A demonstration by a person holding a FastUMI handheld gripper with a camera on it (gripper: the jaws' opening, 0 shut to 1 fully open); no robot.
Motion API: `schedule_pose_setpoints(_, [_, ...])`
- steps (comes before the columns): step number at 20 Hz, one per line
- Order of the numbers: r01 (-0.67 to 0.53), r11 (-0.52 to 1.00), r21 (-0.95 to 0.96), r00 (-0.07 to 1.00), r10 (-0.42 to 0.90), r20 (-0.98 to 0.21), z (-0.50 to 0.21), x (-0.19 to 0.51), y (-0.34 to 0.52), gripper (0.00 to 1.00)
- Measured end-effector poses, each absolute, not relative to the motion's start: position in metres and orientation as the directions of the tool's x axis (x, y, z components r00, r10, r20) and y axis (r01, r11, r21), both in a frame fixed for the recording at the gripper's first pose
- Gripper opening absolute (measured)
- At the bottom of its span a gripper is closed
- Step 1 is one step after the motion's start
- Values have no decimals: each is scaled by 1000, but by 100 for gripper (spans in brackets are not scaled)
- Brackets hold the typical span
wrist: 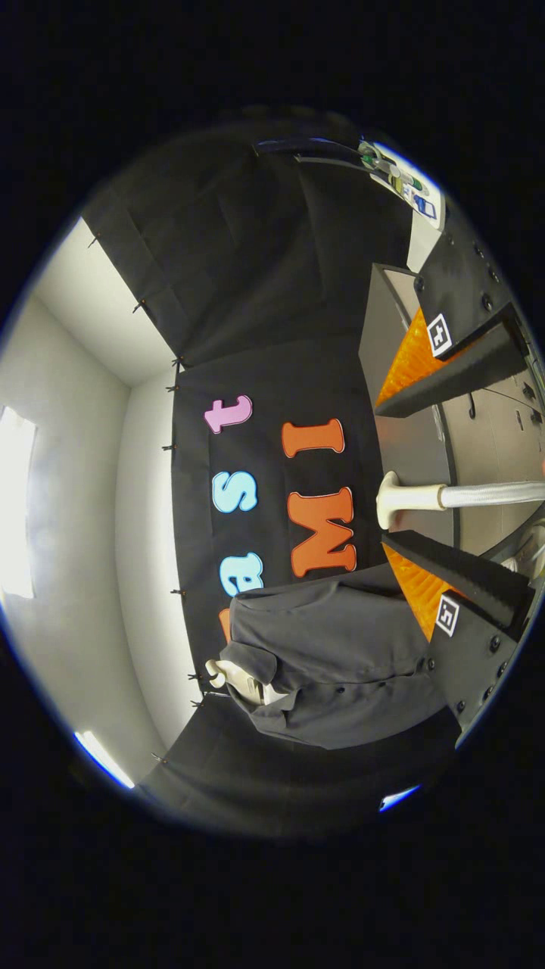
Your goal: Iron the clothes twice with a garment steamer, once on the left side and once on the right side.
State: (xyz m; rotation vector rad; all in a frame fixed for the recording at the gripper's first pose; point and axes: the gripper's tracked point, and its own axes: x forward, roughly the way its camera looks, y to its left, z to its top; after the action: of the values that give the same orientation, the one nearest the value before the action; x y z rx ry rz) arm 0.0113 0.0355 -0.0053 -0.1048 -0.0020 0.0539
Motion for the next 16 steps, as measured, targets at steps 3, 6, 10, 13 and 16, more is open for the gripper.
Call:
schedule_pose_setpoints(3, [-61, 993, -104, 998, 59, -21, -7, 21, 39, 98])
schedule_pose_setpoints(6, [-91, 990, -110, 996, 90, -14, 3, 27, 53, 98])
schedule_pose_setpoints(10, [-119, 976, -181, 993, 122, 7, 19, 42, 71, 98])
schedule_pose_setpoints(13, [-147, 960, -240, 989, 138, -53, 14, 75, 91, 98])
schedule_pose_setpoints(16, [-205, 949, -239, 977, 182, -115, 6, 118, 111, 98])
